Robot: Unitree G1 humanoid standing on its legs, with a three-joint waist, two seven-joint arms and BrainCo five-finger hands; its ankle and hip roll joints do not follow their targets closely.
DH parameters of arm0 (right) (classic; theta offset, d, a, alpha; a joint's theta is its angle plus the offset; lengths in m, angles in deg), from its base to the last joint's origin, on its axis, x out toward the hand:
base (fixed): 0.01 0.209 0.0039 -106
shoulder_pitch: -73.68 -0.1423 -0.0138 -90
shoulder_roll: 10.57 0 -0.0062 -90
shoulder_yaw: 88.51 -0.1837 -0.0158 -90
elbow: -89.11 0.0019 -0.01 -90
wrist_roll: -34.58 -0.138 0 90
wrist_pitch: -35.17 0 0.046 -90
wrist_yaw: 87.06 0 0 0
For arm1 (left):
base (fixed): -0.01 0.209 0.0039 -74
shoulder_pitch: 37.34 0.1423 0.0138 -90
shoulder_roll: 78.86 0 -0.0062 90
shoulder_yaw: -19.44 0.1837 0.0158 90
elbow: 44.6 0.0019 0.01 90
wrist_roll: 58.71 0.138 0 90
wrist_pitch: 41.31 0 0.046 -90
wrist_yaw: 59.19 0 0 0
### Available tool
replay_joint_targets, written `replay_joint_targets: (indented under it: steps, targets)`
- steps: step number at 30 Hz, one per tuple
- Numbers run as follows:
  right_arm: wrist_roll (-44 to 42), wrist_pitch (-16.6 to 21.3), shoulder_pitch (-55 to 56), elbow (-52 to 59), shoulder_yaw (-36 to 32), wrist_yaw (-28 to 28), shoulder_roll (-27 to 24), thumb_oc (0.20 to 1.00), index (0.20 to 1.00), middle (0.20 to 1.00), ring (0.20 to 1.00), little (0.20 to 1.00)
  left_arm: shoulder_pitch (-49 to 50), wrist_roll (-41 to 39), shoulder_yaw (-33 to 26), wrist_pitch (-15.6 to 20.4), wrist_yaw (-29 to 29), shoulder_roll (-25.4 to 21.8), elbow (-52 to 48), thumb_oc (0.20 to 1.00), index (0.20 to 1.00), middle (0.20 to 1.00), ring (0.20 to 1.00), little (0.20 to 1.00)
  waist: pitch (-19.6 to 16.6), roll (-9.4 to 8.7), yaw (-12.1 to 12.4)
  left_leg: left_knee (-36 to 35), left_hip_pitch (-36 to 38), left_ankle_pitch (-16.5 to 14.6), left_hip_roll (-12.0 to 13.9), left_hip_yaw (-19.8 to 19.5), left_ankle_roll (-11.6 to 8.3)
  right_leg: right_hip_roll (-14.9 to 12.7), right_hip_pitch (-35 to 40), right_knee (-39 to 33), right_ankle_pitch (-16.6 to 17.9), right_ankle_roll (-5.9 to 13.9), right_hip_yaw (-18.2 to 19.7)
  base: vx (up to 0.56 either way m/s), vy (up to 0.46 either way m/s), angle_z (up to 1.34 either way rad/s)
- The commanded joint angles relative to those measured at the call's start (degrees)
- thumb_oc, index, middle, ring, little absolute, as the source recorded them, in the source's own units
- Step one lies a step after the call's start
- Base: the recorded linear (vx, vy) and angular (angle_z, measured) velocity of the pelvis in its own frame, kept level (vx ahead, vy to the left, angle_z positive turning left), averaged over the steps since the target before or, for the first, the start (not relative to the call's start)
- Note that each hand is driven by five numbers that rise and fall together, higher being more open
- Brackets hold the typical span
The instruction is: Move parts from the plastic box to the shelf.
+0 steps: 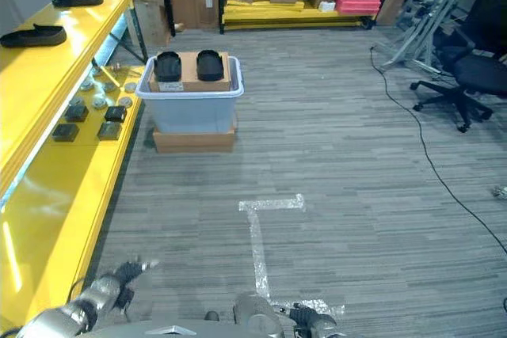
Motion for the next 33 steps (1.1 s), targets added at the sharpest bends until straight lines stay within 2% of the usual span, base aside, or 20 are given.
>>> replay_joint_targets:
  steps: [1,3,8,9,11,13,15,16,17,20,21,22,24,26,27,28,29,30,32,33]
  targets:
    - [0.6,0.2,2.5,-0.8,1.2,0.2,-1.5,1.000,1.000,1.000,1.000,1.000,-0.2,2.1,-1.0,0.5,0.4,1.1,2.2,1.000,1.000,1.000,1.000,1.000,-0.6,1.39,-2.4,2.3,-0.1,-3.7,3.5,-6.1,-3.56,4.8,5.0,-18.7,15.8,1.49,3.3,0.19,-0.083,-0.36]
    - [0.2,0.2,3.4,-0.7,1.0,0.6,-1.6,1.000,1.000,1.000,1.000,1.000,0.2,3.1,-0.5,0.7,0.3,1.0,2.2,1.000,1.000,1.000,1.000,1.000,-0.7,1.25,-3.1,2.9,0.2,-4.4,3.6,-7.1,-4.11,5.7,5.1,-17.9,15.7,1.12,5.4,0.15,-0.082,0.26]
    - [1.4,-0.1,4.4,-3.0,0.5,0.6,-2.8,1.000,1.000,1.000,1.000,1.000,0.2,2.9,-0.4,0.7,0.7,1.3,1.4,1.000,1.000,1.000,1.000,1.000,-1.8,1.91,-2.9,7.3,-0.9,-5.1,4.8,-8.7,-6.38,4.2,9.6,-19.8,13.8,-0.90,3.7,0.24,-0.210,0.71]
    - [1.9,-0.2,4.3,-3.2,0.0,0.4,-4.1,1.000,1.000,1.000,1.000,1.000,-0.4,1.7,-0.6,1.0,1.0,1.2,0.1,1.000,1.000,1.000,1.000,1.000,-1.2,1.97,-2.7,13.0,-2.7,-2.5,4.8,-9.1,-8.45,3.4,11.2,-20.0,13.3,-1.50,2.2,0.15,-0.154,0.73]
    - [2.5,-0.3,3.1,-3.3,0.1,0.1,-5.8,1.000,1.000,1.000,1.000,1.000,-1.6,1.0,-0.5,1.2,1.2,1.0,-1.0,1.000,1.000,1.000,1.000,1.000,0.0,0.82,-1.7,22.7,-6.7,1.6,3.1,-10.4,-10.20,2.2,14.1,-21.8,13.3,-2.40,1.4,0.28,-0.248,0.72]
    - [2.6,-0.2,2.0,-2.5,0.3,-0.2,-7.0,1.000,1.000,1.000,1.000,1.000,-1.6,0.3,-0.4,1.3,1.2,1.0,-1.7,1.000,1.000,1.000,1.000,1.000,0.6,0.07,-0.8,21.4,-9.7,0.8,2.9,-9.2,-9.53,1.1,15.8,-22.2,12.9,-2.36,1.0,0.23,-0.136,0.39]
    - [2.6,0.1,1.1,-1.0,0.1,-0.4,-8.8,1.000,1.000,1.000,1.000,1.000,-0.7,1.5,0.0,1.3,1.3,0.9,-1.1,1.000,1.000,1.000,1.000,1.000,-0.1,0.23,0.1,11.0,-13.0,0.2,4.7,-7.5,-8.39,1.1,17.4,-22.8,11.1,-1.84,1.0,0.32,-0.042,0.08]
    - [2.5,0.2,1.0,-0.6,0.0,-0.5,-9.0,1.000,1.000,1.000,1.000,1.000,-0.5,1.8,0.1,1.3,1.4,1.0,-0.9,1.000,1.000,1.000,1.000,1.000,0.1,0.46,0.5,8.6,-13.7,1.6,5.0,-7.1,-8.33,1.1,18.3,-23.0,10.5,-1.78,1.0,0.56,0.027,0.04]
    - [2.0,1.0,-0.4,1.4,0.7,-0.8,-9.1,1.000,1.000,1.000,1.000,1.000,0.3,4.3,1.3,0.9,1.2,0.8,0.9,1.000,1.000,1.000,1.000,1.000,0.2,0.79,1.7,3.4,-17.3,5.2,5.7,-4.4,-8.14,1.7,21.1,-24.1,9.2,-1.51,2.7,0.45,0.084,-0.05]
    - [2.1,1.1,-1.2,1.2,1.3,-0.3,-8.7,1.000,1.000,1.000,1.000,1.000,0.5,5.2,1.0,0.8,1.1,0.5,1.7,1.000,1.000,1.000,1.000,1.000,-0.3,0.94,2.8,4.6,-16.5,5.4,5.5,-4.4,-7.91,1.7,23.1,-25.0,8.4,-1.35,4.3,0.25,0.086,-0.47]
    - [2.3,1.0,-1.1,0.8,1.2,-0.1,-8.4,1.000,1.000,1.000,1.000,1.000,0.7,5.2,0.7,0.8,1.1,0.5,2.1,1.000,1.000,1.000,1.000,1.000,-0.7,0.62,3.1,6.6,-16.5,4.4,5.0,-3.9,-7.78,0.7,24.4,-25.3,7.9,-0.89,4.3,0.49,0.275,-1.10]
    - [2.5,0.4,-0.6,-0.3,0.4,0.0,-7.0,1.000,1.000,1.000,1.000,1.000,1.5,5.6,-0.1,0.4,0.8,0.8,3.0,1.000,1.000,1.000,1.000,1.000,-2.5,-0.10,3.6,11.3,-17.0,1.5,3.7,-2.3,-6.69,-2.4,25.9,-24.2,7.1,0.48,3.9,0.48,0.270,-0.87]
    - [2.5,0.2,-0.3,-0.6,0.4,0.2,-6.7,1.000,1.000,1.000,1.000,1.000,1.7,5.8,-0.2,0.4,0.6,0.6,3.0,1.000,1.000,1.000,1.000,1.000,-3.0,-0.13,3.8,11.4,-16.3,0.8,3.8,-1.7,-6.25,-2.9,25.8,-23.5,7.0,0.52,4.1,0.29,0.160,-0.20]
    - [-0.7,0.1,0.5,-0.6,-0.8,1.5,-5.1,1.000,1.000,1.000,1.000,1.000,1.6,5.9,-0.3,0.3,0.6,0.4,3.1,1.000,1.000,1.000,1.000,1.000,-3.8,-0.15,3.7,11.3,-14.3,-0.9,3.6,-0.7,-4.91,-4.2,23.6,-16.6,8.1,1.81,4.8,0.26,0.190,-0.06]
    - [-1.3,0.0,0.3,0.0,-0.9,1.5,-4.6,1.000,1.000,1.000,1.000,1.000,1.4,5.5,-0.5,0.2,0.9,0.4,2.9,1.000,1.000,1.000,1.000,1.000,-3.4,-0.02,3.8,11.6,-13.6,-1.7,3.2,-0.1,-4.16,-5.1,21.3,-12.1,10.9,2.65,4.8,0.17,0.150,-0.17]
    - [-1.3,0.0,0.3,0.0,-0.9,1.5,-4.6,1.000,1.000,1.000,1.000,1.000,1.4,5.5,-0.5,0.2,0.9,0.4,2.9,1.000,1.000,1.000,1.000,1.000,-3.4,-0.03,3.8,11.6,-13.6,-1.7,3.2,-0.1,-4.16,-5.1,21.3,-12.0,10.9,2.66,4.8,0.18,0.155,-0.22]
    - [-4.7,0.1,-0.1,1.4,-1.7,1.8,-3.8,1.000,1.000,1.000,1.000,1.000,0.7,4.8,-1.1,-0.2,0.9,-0.2,2.8,1.000,1.000,1.000,1.000,1.000,-1.9,0.40,3.0,10.9,-11.3,-2.2,3.8,0.0,-3.55,-3.9,16.5,-2.9,14.9,2.63,6.2,0.21,0.114,-0.34]
    - [-7.8,0.4,0.1,2.4,-2.6,1.9,-3.0,1.000,1.000,1.000,1.000,1.000,0.2,4.3,-0.9,-0.2,1.1,-0.1,2.5,1.000,1.000,1.000,1.000,1.000,-1.0,0.78,2.2,10.6,-9.9,-2.7,4.2,0.0,-3.35,-3.9,14.3,-1.2,16.3,2.37,5.7,0.25,0.127,-0.36]
    - [-8.7,0.6,0.2,2.5,-2.8,2.5,-3.0,1.000,1.000,1.000,1.000,1.000,-0.7,5.1,0.4,-0.1,1.0,-0.3,2.1,1.000,1.000,1.000,1.000,1.000,-0.3,1.77,1.1,9.0,-6.7,-3.8,5.4,-1.2,-3.67,-2.2,8.9,-4.9,12.4,1.66,3.0,0.28,0.013,-0.09]
    - [-8.7,0.6,0.3,2.5,-2.8,2.5,-3.0,1.000,1.000,1.000,1.000,1.000,-0.6,5.1,0.5,-0.1,1.0,-0.3,2.1,1.000,1.000,1.000,1.000,1.000,-0.1,1.78,1.0,8.9,-6.3,-4.0,5.4,-1.4,-3.68,-2.2,9.3,-4.8,12.2,1.61,2.8,0.30,-0.055,0.12]
